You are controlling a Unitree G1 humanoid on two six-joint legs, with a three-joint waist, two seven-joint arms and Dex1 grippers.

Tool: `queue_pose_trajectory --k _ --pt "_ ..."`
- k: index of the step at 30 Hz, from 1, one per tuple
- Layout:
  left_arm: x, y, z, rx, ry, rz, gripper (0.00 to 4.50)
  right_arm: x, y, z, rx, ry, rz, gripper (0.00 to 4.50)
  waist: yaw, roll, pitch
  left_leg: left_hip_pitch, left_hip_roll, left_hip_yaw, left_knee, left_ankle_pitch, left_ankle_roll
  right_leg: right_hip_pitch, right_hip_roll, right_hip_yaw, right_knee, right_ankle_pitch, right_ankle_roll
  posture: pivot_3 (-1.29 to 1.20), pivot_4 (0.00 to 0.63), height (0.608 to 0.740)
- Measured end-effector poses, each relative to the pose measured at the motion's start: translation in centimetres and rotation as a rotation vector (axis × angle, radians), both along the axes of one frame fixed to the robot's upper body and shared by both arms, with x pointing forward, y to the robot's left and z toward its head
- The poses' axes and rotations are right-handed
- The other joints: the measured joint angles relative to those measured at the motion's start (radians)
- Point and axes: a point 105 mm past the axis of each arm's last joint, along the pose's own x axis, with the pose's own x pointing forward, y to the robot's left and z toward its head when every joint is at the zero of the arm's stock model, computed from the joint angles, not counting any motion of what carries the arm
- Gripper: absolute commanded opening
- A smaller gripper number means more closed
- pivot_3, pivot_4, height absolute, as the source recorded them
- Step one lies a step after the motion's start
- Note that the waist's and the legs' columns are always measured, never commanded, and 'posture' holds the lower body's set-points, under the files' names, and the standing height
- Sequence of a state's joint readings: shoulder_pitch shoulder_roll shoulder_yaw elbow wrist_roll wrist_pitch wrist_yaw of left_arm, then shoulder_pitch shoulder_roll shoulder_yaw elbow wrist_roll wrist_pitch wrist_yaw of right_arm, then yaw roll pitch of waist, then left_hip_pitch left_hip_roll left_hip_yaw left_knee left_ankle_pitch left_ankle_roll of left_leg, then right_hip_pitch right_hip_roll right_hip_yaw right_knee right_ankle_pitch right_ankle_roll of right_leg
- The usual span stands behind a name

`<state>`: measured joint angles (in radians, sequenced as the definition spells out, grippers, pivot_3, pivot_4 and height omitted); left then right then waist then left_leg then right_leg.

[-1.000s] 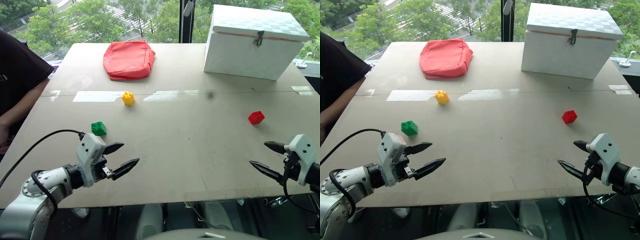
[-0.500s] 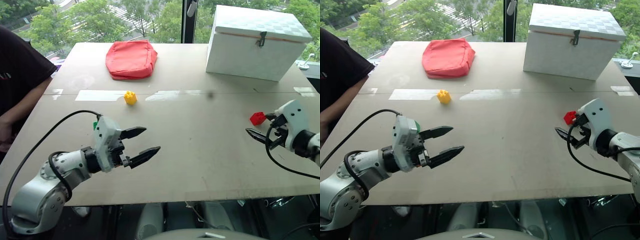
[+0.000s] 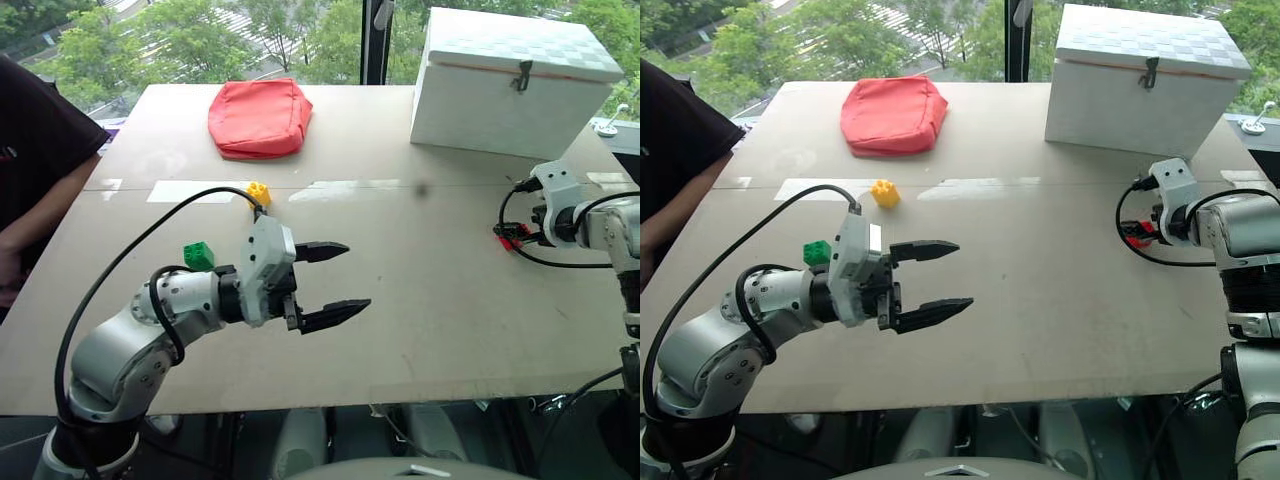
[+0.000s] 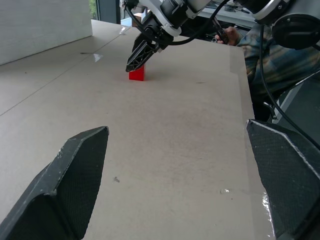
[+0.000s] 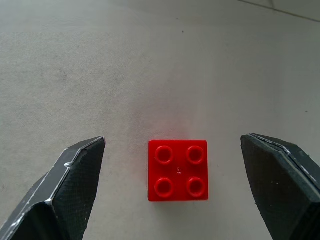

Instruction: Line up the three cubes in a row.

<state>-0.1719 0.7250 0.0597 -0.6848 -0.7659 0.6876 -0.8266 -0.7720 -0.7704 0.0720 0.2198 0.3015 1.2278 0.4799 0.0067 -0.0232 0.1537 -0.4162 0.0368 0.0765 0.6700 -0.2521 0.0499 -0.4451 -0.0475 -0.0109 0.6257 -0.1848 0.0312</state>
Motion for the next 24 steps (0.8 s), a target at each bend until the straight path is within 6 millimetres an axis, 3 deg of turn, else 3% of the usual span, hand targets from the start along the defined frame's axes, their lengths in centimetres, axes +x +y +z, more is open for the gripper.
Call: queue_pose_trajectory --k 3,5,8,14,16,20,24 --pt "-0.1 -0.2 -0.1 -0.008 0.004 -0.006 4.50 0.4 -0.1 -1.0 0.005 0.032 0.000 3.45 0.001 0.000 0.000 0.000 0.000 0.000 0.000 0.000 0.000 0.000 0.000 0.000 0.000 0.000 0.000 0.00 0.150 0.740" --pt "0.0 -0.2 -0.1 -0.008 0.003 -0.002 4.50 0.5 -0.5 -1.5 0.000 0.049 -0.004 2.46 0.002 0.000 0.000 0.000 0.000 0.000 0.000 0.000 0.000 0.000 0.000 0.000 0.000 0.000 0.000 0.00 0.150 0.740" --pt "0.0 -0.1 -0.4 -0.010 0.010 0.014 4.50 0.8 -0.5 -1.8 -0.013 0.055 0.013 1.33 0.000 0.000 0.000 0.000 0.000 0.000 0.000 0.000 0.000 0.000 0.000 0.000 0.000 0.000 0.000 0.00 0.150 0.740" --pt "-0.1 0.5 -1.2 -0.015 0.042 0.056 4.50 0.5 0.5 -1.5 -0.010 0.057 0.135 1.35 -0.007 0.000 0.000 0.000 0.000 0.000 0.000 0.000 0.000 0.000 0.000 0.000 0.000 0.000 0.000 0.00 0.150 0.740" --pt "-0.3 1.2 -1.6 -0.006 0.052 0.088 4.50 0.1 2.3 -0.2 -0.008 0.000 0.300 1.35 -0.012 0.001 0.001 0.001 0.001 0.000 0.000 0.000 0.000 0.000 0.000 0.000 0.000 0.000 0.000 0.00 0.150 0.740" --pt "-0.6 2.8 -2.3 0.004 0.074 0.163 4.50 -2.1 8.9 2.5 -0.050 -0.100 0.790 1.35 -0.025 0.002 0.001 0.002 0.003 -0.001 0.000 0.000 0.000 0.000 0.002 0.000 0.000 -0.001 0.002 0.00 0.150 0.740" --pt "-1.2 3.5 -2.4 0.028 0.068 0.183 4.50 -2.8 13.4 0.7 -0.137 -0.071 1.103 1.35 -0.020 0.002 0.001 0.002 0.003 -0.001 0.001 0.000 -0.001 0.000 0.002 -0.001 0.001 -0.001 0.002 0.00 0.150 0.740"
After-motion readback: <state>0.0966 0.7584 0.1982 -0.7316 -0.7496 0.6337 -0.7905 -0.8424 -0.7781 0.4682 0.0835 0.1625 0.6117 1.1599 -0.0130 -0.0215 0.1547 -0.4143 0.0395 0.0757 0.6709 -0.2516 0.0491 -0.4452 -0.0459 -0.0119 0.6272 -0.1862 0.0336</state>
